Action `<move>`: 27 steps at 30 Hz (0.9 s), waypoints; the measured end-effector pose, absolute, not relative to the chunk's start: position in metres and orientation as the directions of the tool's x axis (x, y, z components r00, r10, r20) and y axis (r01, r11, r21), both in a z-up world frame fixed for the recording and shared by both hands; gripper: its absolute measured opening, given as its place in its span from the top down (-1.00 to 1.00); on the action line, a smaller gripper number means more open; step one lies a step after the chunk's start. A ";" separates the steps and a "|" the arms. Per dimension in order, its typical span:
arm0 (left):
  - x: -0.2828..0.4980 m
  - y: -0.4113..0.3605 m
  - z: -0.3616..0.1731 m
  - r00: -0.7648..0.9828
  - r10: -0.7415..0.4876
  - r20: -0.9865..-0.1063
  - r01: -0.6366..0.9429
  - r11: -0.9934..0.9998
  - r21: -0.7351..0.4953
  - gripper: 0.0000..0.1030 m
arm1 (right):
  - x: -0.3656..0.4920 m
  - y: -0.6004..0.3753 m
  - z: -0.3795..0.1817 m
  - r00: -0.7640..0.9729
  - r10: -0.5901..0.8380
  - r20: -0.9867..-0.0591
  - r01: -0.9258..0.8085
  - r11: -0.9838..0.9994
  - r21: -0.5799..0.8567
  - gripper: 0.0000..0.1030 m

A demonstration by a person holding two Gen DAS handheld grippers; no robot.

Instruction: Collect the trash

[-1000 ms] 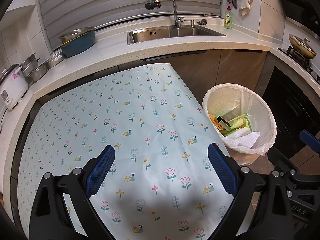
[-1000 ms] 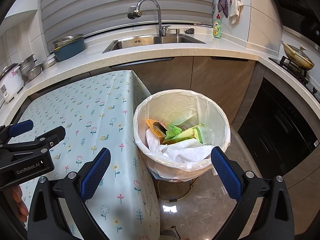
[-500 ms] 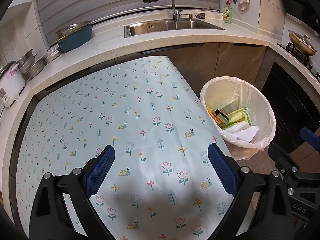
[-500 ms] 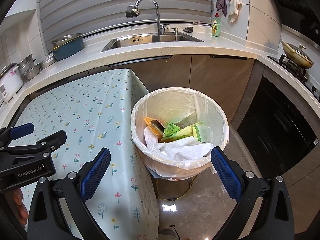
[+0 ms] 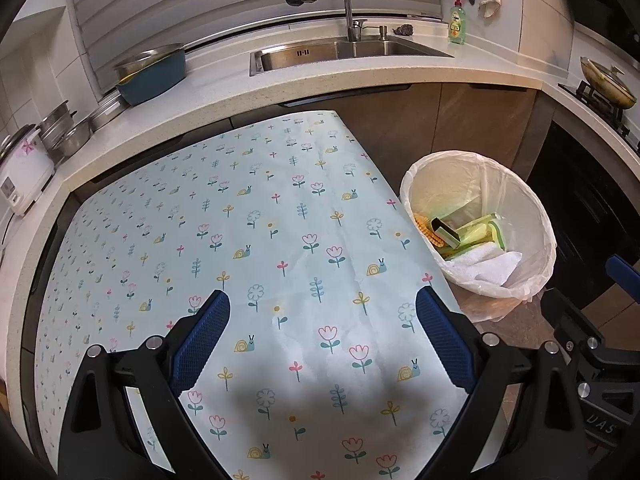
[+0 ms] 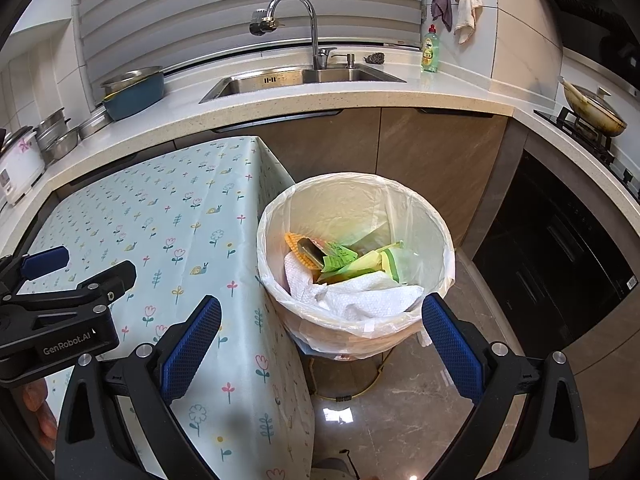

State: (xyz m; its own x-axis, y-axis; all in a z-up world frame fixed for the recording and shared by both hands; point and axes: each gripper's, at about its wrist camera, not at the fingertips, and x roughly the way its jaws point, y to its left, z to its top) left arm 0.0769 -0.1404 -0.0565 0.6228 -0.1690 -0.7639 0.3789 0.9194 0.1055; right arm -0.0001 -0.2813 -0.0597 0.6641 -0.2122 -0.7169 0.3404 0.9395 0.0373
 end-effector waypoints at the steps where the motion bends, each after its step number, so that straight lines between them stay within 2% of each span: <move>1: 0.077 -0.142 -0.057 0.620 -0.172 -0.765 0.384 0.917 0.105 -0.74 | -0.001 -0.282 -0.060 0.663 -0.214 -0.717 0.343 0.939 0.037 -0.89; 13: 0.073 -0.162 -0.061 0.587 -0.213 -0.781 0.441 0.893 0.089 -0.74 | -0.008 -0.294 -0.063 0.655 -0.224 -0.722 0.361 0.932 0.039 -0.89; 27: 0.070 -0.171 -0.063 0.606 -0.207 -0.768 0.446 0.888 0.113 -0.74 | -0.011 -0.302 -0.066 0.651 -0.225 -0.726 0.373 0.927 0.047 -0.89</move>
